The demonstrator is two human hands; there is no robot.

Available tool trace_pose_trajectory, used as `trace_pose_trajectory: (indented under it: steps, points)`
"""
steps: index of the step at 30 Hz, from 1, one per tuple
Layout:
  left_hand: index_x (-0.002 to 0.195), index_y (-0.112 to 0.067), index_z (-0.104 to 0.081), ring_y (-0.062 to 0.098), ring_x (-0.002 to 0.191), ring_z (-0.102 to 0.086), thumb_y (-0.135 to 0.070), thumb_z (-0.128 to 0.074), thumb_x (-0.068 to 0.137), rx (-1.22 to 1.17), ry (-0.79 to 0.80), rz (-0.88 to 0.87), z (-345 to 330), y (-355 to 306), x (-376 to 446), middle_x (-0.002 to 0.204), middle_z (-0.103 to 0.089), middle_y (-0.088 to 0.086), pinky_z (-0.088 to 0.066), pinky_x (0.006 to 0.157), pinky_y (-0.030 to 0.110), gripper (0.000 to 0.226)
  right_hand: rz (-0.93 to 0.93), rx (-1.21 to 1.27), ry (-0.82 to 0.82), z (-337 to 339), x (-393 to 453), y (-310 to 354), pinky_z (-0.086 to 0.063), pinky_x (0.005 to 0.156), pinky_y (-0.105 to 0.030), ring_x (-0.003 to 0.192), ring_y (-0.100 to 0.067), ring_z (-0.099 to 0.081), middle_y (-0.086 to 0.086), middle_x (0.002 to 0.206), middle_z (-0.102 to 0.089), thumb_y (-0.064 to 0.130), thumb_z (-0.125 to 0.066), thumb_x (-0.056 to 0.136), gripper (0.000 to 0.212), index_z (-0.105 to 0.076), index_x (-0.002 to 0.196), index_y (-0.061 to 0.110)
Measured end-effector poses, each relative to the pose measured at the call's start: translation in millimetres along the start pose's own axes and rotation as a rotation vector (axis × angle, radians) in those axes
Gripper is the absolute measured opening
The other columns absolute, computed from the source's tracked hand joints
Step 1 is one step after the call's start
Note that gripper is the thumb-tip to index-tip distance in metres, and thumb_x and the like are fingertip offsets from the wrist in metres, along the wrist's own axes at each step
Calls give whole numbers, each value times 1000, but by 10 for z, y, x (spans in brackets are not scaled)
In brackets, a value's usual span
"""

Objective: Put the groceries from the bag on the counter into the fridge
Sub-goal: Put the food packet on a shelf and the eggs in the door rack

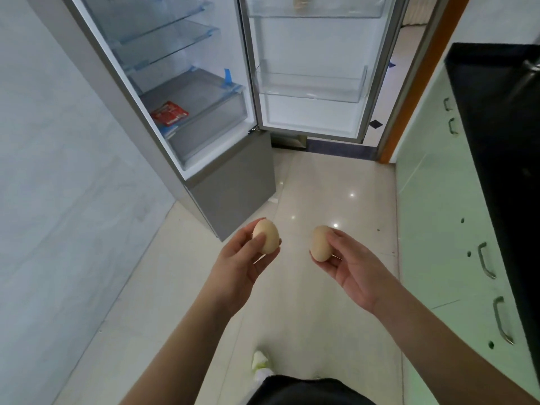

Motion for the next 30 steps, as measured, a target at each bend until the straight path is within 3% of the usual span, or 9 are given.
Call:
trace_pose_trajectory:
  steps: [6,10,16,22,30]
  points:
    - [127,-4,-60,28,107,-69,-23,-64,83,4,17,-20,240,-356,540,116,-67,13,-56,90,30,48,35,-37,2,-457,572,260,-56,87,-36,105,-27,-63,-15,118,-63,21,-62,84,34,-63,114,5]
    - [126,-6,-61,26,106,-69,-24,-65,83,19,50,-35,447,-725,1000,117,-67,13,-56,88,28,46,59,-64,-11,-895,982,402,-51,94,-41,106,-28,-61,-15,118,-63,16,-55,94,20,-62,111,7]
    - [126,-8,-62,24,106,-69,-30,-70,82,57,138,-69,566,-1348,1736,117,-69,12,-55,85,25,50,118,-76,-28,-1496,1510,665,-49,100,-44,100,-25,-63,-14,111,-65,16,-53,96,18,-62,108,6]
    - [125,-8,-62,21,102,-70,-34,-76,76,86,231,-71,416,-1732,2350,113,-70,10,-55,87,27,58,208,30,-57,-1732,1921,990,-53,95,-42,99,-24,-64,-13,107,-68,16,-57,92,21,-63,108,4]
    - [123,-6,-62,22,103,-70,-26,-65,79,83,297,-101,-115,-2079,3173,110,-72,8,-56,82,24,48,300,59,-69,-1704,2470,1720,-57,86,-36,96,-22,-68,-11,111,-70,22,-65,79,35,-65,110,5]
Point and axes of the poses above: each hand's wrist, its own x-axis towards the middle knuckle, its own z-axis out of the back of the hand, y = z × x, the point moved 2 cm from there along x, towards the middle knuckle
